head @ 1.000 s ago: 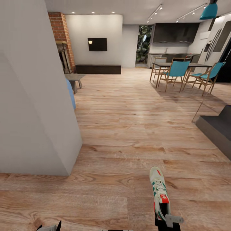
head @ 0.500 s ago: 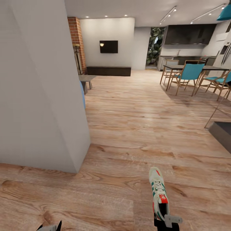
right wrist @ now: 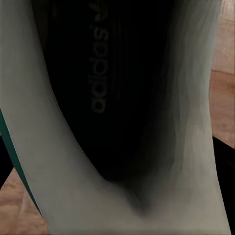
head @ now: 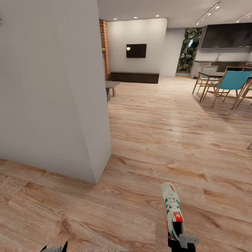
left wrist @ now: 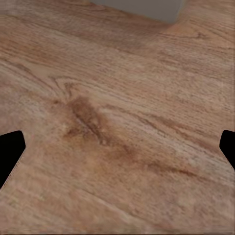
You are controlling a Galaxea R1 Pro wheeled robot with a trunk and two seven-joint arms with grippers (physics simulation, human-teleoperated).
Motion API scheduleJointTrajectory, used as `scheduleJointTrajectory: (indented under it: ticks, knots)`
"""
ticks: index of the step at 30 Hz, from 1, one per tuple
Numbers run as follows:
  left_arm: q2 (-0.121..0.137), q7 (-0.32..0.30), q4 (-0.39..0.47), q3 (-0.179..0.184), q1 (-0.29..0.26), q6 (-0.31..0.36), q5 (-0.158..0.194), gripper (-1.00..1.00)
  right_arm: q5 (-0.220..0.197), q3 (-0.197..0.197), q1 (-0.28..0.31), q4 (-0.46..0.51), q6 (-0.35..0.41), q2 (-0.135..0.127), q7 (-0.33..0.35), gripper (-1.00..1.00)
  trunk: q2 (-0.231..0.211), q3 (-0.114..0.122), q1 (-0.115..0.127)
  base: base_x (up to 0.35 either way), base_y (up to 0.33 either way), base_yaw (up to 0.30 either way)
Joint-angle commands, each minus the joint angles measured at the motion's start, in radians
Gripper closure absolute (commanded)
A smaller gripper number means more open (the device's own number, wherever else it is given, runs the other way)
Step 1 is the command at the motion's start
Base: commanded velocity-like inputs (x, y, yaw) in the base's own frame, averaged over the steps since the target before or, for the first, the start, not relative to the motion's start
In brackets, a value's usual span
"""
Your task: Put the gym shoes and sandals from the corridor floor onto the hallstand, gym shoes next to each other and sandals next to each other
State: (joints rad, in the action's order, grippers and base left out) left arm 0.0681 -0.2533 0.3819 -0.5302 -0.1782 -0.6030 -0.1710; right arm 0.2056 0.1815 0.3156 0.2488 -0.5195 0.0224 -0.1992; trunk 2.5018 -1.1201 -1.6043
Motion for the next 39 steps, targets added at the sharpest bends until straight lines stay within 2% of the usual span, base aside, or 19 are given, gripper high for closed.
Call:
scheduleJointTrajectory:
  ticks: [1,9,26,39]
  knots:
    - [-0.001,-0.004,-0.001,-0.009,-0.001,-0.004,-0.010,-1.00,0.011,0.006,0.000,0.000,-0.002,0.001,-0.005,1.00,0.000,-0.001,0.000,-0.063,0.000,0.277]
    - [-0.001,-0.004,-0.001,-0.008,-0.001,-0.004,-0.010,-1.00,0.011,0.006,0.000,0.000,-0.002,0.001,-0.005,1.00,0.000,-0.007,0.000,-0.259,0.085,0.272]
    - [-0.001,-0.003,-0.001,-0.010,-0.001,-0.003,-0.010,-1.00,0.011,0.006,0.000,-0.002,-0.002,0.001,-0.005,1.00,0.000,-0.021,0.000,-0.272,0.222,0.266]
    - [0.002,-0.001,0.000,-0.015,-0.001,-0.005,-0.006,-1.00,0.011,0.006,0.000,-0.002,-0.002,0.001,-0.006,1.00,0.000,-0.021,0.000,-0.276,0.200,0.276]
